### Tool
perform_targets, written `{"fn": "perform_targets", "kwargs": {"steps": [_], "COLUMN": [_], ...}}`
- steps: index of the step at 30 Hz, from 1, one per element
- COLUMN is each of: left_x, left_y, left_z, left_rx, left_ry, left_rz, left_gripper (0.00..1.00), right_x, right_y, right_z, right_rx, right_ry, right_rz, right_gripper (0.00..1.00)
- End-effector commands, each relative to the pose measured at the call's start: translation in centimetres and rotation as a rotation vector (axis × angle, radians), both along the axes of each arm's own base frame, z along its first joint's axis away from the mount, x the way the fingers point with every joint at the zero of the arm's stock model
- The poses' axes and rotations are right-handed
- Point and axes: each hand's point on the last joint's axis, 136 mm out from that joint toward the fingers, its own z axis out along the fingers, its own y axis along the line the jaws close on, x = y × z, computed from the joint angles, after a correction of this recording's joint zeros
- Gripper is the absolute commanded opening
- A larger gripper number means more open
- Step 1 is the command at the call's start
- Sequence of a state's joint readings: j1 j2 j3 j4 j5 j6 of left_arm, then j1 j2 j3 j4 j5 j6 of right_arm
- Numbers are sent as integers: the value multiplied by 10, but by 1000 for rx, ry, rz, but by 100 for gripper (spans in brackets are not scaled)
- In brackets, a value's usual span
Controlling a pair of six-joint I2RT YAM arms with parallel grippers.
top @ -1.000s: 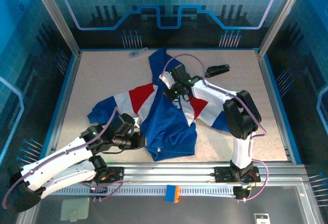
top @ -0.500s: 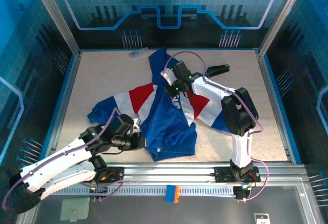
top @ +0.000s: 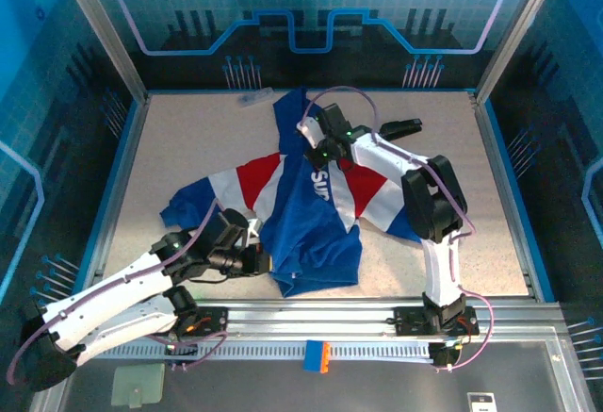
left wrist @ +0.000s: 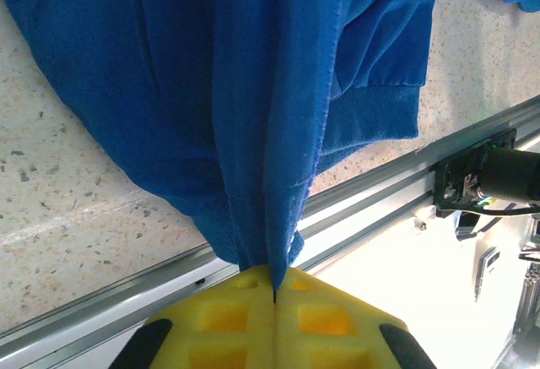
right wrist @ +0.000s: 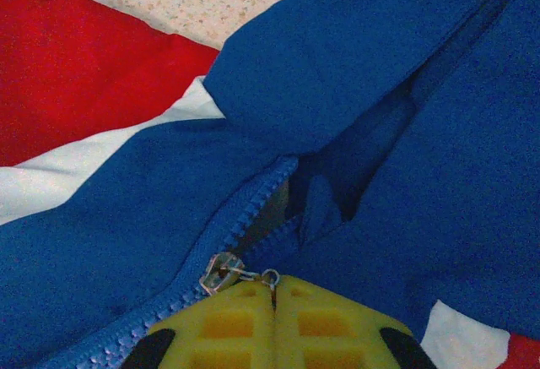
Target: Zip up the jacket
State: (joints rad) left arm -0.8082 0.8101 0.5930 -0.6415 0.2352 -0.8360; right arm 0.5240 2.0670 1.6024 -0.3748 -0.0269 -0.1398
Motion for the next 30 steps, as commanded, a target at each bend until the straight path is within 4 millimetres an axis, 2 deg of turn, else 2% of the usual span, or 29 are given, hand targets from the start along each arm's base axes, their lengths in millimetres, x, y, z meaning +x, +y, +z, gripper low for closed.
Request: {"fn": "perform_targets", "kwargs": {"steps": [1, 30], "left_x": [-18, -18], "left_y": [-3, -15], "left_z": [-9, -28], "left_rx": [-13, -25], "left_ry": [78, 152], "left_rz": [-67, -123], "left_gripper": [0, 0], "right_x": [29, 66], "right_y": [-15, -28], "right_z": [8, -3], "right_rx": [-21, -49], "right_ry": [-63, -79], "right_rz": [-55, -81], "right_gripper": [0, 0]}}
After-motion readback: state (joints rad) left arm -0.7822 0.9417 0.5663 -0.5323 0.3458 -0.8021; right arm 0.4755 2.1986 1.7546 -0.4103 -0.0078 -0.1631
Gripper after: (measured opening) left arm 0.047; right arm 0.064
